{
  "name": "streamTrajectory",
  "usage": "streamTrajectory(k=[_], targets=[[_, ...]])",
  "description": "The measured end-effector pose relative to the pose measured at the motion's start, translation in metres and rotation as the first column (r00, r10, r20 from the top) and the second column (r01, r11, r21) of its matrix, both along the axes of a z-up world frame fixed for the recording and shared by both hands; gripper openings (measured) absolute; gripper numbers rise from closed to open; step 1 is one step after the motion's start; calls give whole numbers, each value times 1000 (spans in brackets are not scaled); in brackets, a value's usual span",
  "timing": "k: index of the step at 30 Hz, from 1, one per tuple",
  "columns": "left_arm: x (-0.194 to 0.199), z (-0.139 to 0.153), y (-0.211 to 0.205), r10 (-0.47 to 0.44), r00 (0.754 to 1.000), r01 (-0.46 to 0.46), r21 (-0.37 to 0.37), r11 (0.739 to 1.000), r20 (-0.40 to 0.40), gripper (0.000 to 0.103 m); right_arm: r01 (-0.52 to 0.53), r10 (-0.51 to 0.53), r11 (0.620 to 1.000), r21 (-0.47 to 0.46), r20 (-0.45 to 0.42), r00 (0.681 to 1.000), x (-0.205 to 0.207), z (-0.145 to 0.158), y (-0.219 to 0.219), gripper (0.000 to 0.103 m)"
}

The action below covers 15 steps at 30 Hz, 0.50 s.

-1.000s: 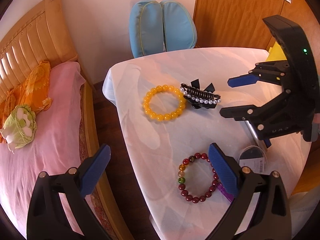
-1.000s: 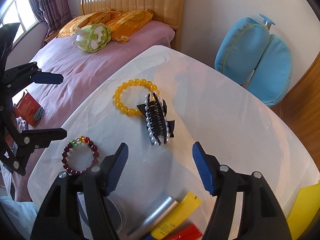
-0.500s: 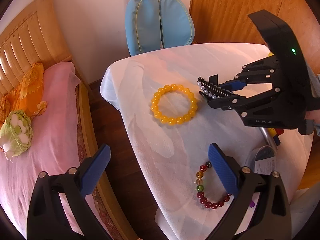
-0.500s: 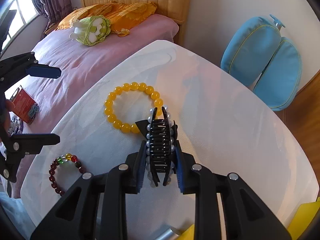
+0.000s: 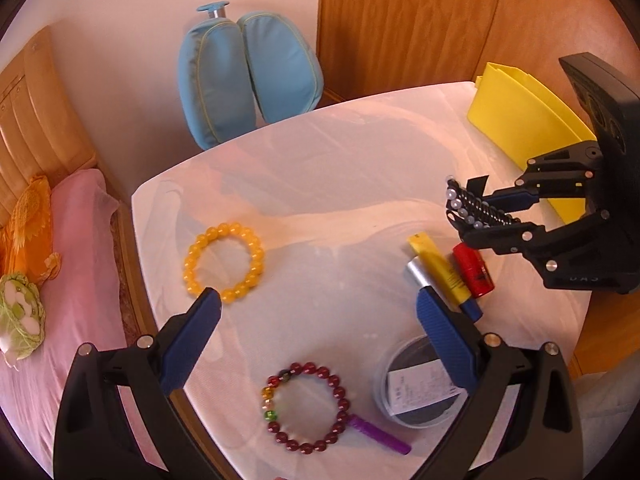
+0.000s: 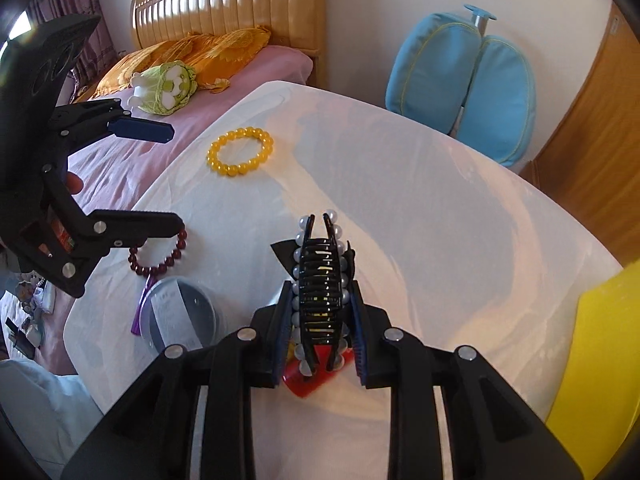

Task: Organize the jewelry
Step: 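Carry the pearl claw clip with the right gripper over the yellow bin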

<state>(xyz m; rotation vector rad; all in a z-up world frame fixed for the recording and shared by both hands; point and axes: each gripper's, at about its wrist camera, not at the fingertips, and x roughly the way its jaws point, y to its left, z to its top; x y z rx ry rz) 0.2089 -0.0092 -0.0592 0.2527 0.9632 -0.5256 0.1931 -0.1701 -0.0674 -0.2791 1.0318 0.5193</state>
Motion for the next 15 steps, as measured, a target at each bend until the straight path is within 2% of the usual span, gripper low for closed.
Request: streamTrajectory(k=[7, 15], targets=[[-13, 15, -65, -108, 994, 108, 3, 994, 23, 96, 75, -75, 997, 12, 12, 997, -45, 17, -52, 28], [-22, 28, -126, -207, 978, 207, 13, 978, 29, 96, 131, -133, 991, 36, 43, 990, -80, 34, -99, 28]])
